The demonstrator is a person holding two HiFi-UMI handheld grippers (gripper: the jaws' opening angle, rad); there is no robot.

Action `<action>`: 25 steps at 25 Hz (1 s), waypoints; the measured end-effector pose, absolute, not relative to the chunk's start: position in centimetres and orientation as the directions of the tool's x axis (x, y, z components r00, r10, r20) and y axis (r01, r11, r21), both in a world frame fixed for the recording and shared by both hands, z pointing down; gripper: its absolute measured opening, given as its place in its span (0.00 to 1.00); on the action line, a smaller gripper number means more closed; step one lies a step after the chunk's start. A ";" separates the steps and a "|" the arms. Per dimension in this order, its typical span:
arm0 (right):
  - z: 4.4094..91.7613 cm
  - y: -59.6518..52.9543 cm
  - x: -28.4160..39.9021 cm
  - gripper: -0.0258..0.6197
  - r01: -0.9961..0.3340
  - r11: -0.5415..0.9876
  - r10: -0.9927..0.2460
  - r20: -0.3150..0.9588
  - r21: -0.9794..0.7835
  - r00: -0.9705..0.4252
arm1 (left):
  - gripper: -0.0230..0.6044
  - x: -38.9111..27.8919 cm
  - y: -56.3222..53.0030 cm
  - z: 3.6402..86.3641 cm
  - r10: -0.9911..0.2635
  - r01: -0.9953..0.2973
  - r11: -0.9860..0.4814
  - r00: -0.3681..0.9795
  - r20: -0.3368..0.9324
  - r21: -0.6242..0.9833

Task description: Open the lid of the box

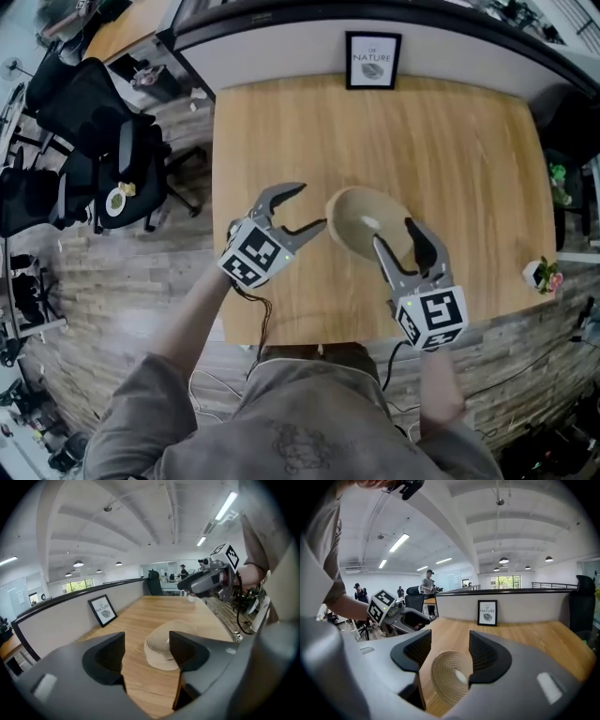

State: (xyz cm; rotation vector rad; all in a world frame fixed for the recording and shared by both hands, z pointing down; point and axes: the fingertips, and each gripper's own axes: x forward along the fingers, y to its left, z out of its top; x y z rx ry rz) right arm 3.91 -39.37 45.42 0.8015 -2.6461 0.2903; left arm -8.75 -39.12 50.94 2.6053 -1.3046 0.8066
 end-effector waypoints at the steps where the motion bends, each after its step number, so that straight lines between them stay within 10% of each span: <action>1: 46.4 -39.2 3.6 0.41 -0.557 0.825 -0.475 0.415 -0.096 -0.775 | 0.52 -8.7 -39.3 51.9 -0.698 -0.768 -0.630 0.493 0.519 -0.119; 25: 60.3 -36.1 -1.7 0.41 -0.356 0.928 -0.187 0.687 -0.112 -0.703 | 0.54 -6.4 -39.6 65.6 -0.401 -0.527 -0.848 0.706 0.584 0.054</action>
